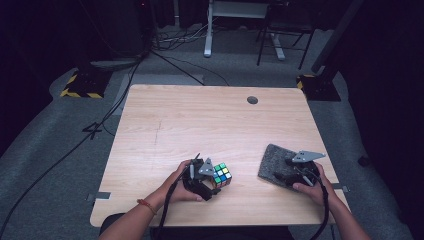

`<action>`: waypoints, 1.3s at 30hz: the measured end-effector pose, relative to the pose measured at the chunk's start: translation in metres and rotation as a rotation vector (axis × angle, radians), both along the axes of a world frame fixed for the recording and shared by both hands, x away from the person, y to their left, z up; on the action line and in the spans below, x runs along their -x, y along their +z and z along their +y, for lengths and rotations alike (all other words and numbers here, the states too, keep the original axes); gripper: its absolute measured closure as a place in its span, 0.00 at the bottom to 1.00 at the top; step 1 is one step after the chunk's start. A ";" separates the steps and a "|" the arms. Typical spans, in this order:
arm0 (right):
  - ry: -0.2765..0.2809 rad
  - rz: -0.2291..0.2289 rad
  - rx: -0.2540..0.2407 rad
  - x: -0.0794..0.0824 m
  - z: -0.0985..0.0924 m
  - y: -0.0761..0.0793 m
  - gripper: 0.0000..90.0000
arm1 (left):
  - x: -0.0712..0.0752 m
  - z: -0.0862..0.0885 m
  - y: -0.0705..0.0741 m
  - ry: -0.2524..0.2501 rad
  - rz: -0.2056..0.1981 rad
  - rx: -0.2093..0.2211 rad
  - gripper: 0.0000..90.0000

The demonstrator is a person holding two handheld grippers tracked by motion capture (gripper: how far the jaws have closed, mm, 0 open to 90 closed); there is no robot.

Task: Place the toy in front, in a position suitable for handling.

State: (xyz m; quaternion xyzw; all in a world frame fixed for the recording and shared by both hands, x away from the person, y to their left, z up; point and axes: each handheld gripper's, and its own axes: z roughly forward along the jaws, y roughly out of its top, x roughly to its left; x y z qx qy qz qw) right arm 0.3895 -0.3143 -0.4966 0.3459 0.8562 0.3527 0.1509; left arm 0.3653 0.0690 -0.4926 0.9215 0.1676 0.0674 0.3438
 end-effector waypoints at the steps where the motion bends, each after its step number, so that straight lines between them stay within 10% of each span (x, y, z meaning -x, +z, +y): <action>1: -0.003 0.006 0.005 0.000 0.001 0.001 0.29 | 0.000 -0.001 -0.001 0.021 0.003 0.002 0.17; 16: 0.067 0.025 0.022 0.001 0.007 0.004 0.39 | -0.011 -0.022 -0.008 -0.008 0.010 0.031 0.19; 28: 0.105 0.020 -0.006 0.005 0.014 0.006 0.80 | -0.013 -0.016 -0.005 -0.032 0.005 0.040 0.36; 39: 0.181 -0.024 -0.052 0.016 0.025 0.025 0.86 | -0.009 -0.021 0.006 -0.078 -0.015 0.025 0.37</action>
